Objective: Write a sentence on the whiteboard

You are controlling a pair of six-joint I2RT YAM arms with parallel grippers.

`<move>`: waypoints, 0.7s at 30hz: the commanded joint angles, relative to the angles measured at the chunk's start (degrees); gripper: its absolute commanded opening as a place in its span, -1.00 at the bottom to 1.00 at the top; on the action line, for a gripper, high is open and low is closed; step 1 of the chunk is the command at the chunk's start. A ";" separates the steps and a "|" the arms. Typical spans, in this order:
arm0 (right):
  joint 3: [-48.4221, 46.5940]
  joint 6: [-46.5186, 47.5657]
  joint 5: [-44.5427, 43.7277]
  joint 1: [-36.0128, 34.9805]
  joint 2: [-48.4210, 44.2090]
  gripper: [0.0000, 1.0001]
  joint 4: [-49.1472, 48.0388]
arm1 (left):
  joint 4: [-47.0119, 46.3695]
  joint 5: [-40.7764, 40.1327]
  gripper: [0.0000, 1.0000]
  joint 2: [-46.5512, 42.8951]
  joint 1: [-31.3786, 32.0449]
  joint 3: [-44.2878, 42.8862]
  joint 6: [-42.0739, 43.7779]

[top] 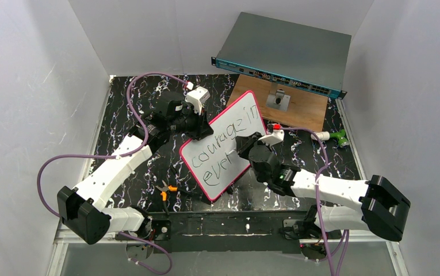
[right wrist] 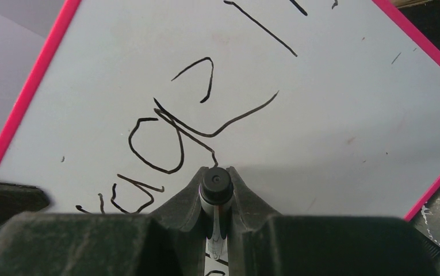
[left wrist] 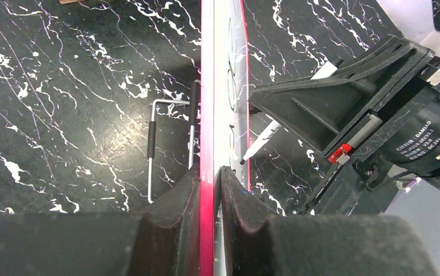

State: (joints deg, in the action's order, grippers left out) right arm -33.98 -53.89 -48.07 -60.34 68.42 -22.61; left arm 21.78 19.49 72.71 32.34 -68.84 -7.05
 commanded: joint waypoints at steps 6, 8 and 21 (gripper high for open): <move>-3.53 2.34 -3.65 0.97 -0.47 -0.97 -2.23 | 0.17 -1.86 -1.00 -1.00 -0.08 -0.06 3.15; -3.79 2.92 -3.89 1.24 -0.63 -0.97 -1.95 | 0.15 -1.99 -1.00 -0.94 -0.08 -0.17 3.21; -3.11 9.20 -1.39 1.79 -4.93 -0.97 -2.95 | 0.21 -2.16 -1.00 -0.51 -0.08 -0.93 3.26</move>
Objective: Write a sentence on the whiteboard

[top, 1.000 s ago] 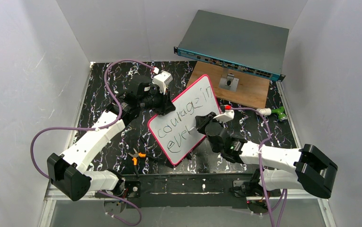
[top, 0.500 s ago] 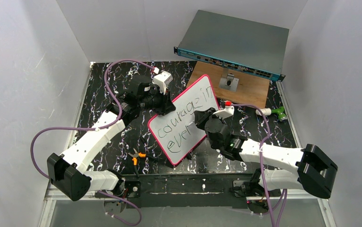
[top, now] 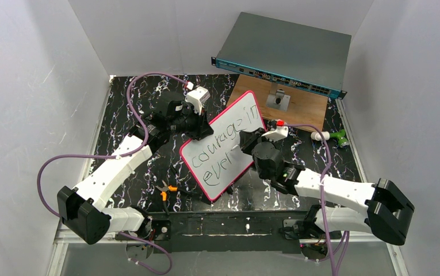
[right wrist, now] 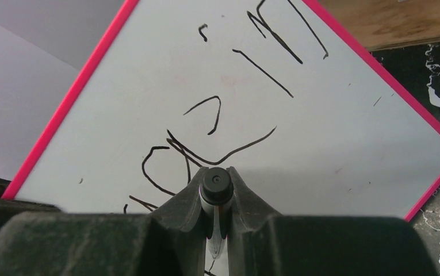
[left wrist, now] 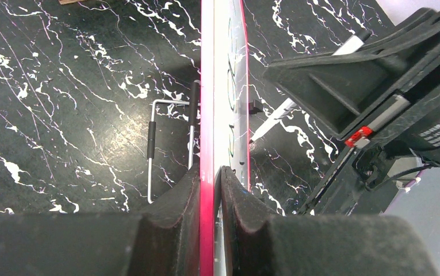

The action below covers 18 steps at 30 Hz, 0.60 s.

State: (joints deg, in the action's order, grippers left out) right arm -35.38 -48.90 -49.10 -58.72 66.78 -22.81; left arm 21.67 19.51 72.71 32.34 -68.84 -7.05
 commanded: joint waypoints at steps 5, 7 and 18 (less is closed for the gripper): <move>-0.38 4.42 -1.00 0.18 -5.68 -0.97 -1.28 | 0.13 -2.02 -1.00 -0.11 -0.08 -1.33 3.20; 0.10 3.83 -1.29 0.18 -5.03 -0.97 -1.28 | -0.01 -1.94 -1.00 -0.09 -0.08 -1.34 3.12; 0.12 1.30 -0.97 1.07 0.29 -0.97 -3.92 | 0.28 -2.12 -1.00 -0.23 -0.08 -1.79 2.91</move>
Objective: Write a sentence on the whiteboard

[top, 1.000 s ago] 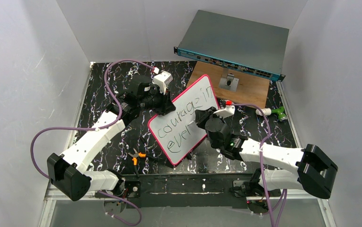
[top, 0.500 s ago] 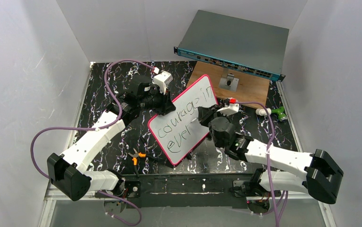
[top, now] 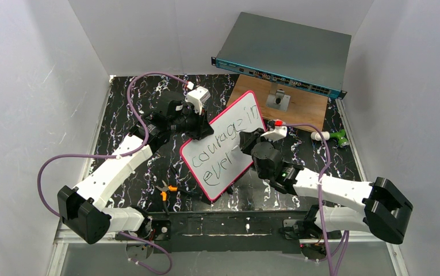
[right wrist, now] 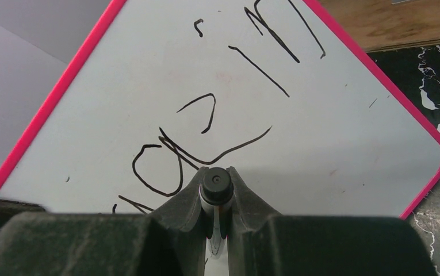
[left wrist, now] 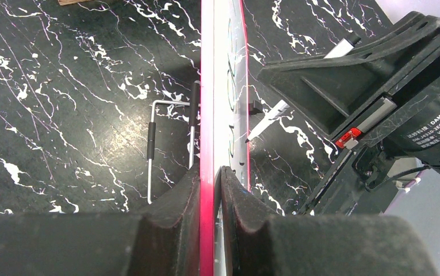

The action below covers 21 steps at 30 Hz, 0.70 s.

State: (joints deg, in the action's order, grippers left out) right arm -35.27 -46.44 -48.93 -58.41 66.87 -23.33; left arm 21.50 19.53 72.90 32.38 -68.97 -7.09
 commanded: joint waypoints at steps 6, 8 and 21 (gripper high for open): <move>-0.48 -1.91 -0.98 1.18 2.10 -0.97 -3.51 | 1.08 -2.14 -1.00 -1.13 -0.11 -1.30 3.71; -0.54 -2.16 -0.99 1.23 2.65 -0.97 -3.45 | 1.18 -2.13 -1.00 -1.24 -0.12 -1.33 3.76; 0.84 -5.42 -1.50 1.33 3.72 -0.97 1.86 | 0.92 -1.95 -1.00 -1.67 -0.13 -0.96 3.62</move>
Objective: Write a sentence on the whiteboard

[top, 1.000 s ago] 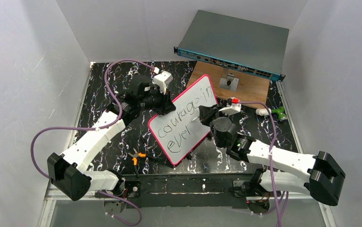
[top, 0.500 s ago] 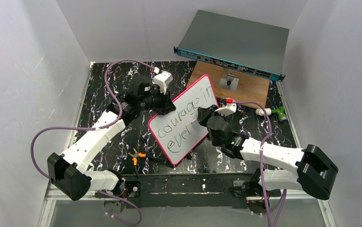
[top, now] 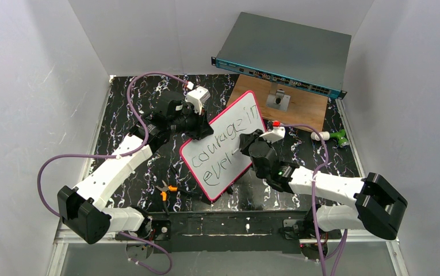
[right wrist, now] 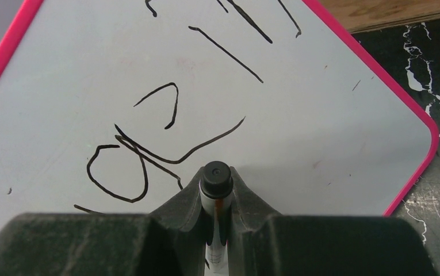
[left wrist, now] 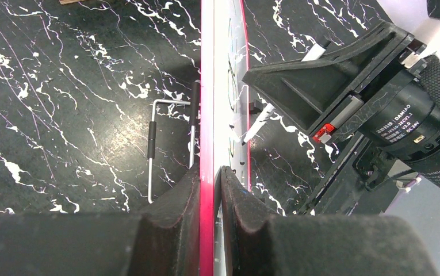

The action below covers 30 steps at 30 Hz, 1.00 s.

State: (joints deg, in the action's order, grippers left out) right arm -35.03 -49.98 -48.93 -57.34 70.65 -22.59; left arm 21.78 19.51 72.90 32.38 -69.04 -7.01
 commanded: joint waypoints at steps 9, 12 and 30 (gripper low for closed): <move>1.19 -0.58 -2.40 0.88 -1.30 -0.97 2.59 | 0.11 -1.52 -1.00 -2.83 -0.13 0.62 3.32; 0.15 1.03 -2.21 1.53 -1.26 -0.97 2.01 | 0.01 -1.57 -1.00 -3.03 -0.13 0.83 3.21; -8.08 5.44 0.92 5.22 2.39 -0.97 -3.16 | -0.51 -1.56 -1.00 -2.80 -0.13 0.75 3.05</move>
State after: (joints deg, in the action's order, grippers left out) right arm -40.32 -45.69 -48.25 -52.53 71.88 -22.00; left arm 21.63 19.57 72.29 32.38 -68.60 -7.03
